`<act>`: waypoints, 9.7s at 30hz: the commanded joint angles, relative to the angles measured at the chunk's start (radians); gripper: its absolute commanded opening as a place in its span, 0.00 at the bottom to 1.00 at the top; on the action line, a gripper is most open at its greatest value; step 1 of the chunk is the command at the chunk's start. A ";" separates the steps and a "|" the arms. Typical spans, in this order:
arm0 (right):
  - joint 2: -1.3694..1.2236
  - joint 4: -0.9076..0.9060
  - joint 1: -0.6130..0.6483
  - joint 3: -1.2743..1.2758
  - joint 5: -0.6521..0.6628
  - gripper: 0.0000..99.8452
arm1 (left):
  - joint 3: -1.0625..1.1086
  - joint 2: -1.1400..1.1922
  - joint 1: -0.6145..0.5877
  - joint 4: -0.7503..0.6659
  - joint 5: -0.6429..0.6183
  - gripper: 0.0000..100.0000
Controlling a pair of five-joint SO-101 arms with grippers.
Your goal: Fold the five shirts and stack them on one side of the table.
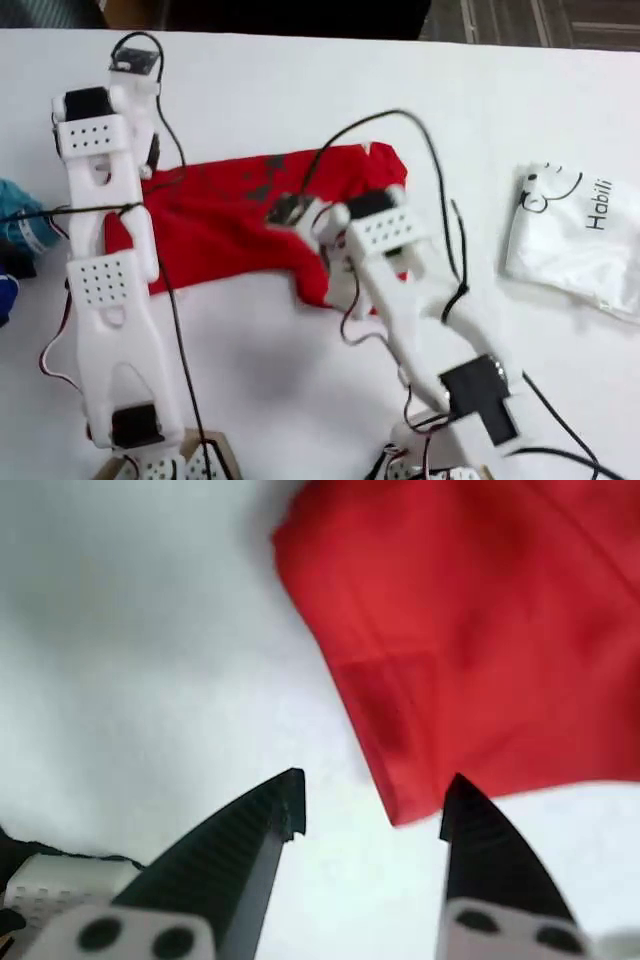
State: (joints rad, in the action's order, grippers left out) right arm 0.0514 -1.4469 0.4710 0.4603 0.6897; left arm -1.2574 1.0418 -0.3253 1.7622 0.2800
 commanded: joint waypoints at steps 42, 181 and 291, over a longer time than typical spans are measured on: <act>0.007 0.048 -0.160 -0.152 0.328 0.02 | 0.173 -0.011 0.005 -0.135 -0.051 0.03; -0.093 0.216 -0.283 -0.218 -0.203 0.27 | 0.633 -0.126 -0.193 -0.146 0.089 0.24; -0.084 0.438 -0.472 -0.060 -0.565 0.27 | 0.707 -0.703 0.514 -0.133 0.011 0.03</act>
State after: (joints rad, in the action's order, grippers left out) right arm -0.0959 -1.0203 0.0184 0.4127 0.1450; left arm -0.5501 0.4112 0.1626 1.6717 0.3061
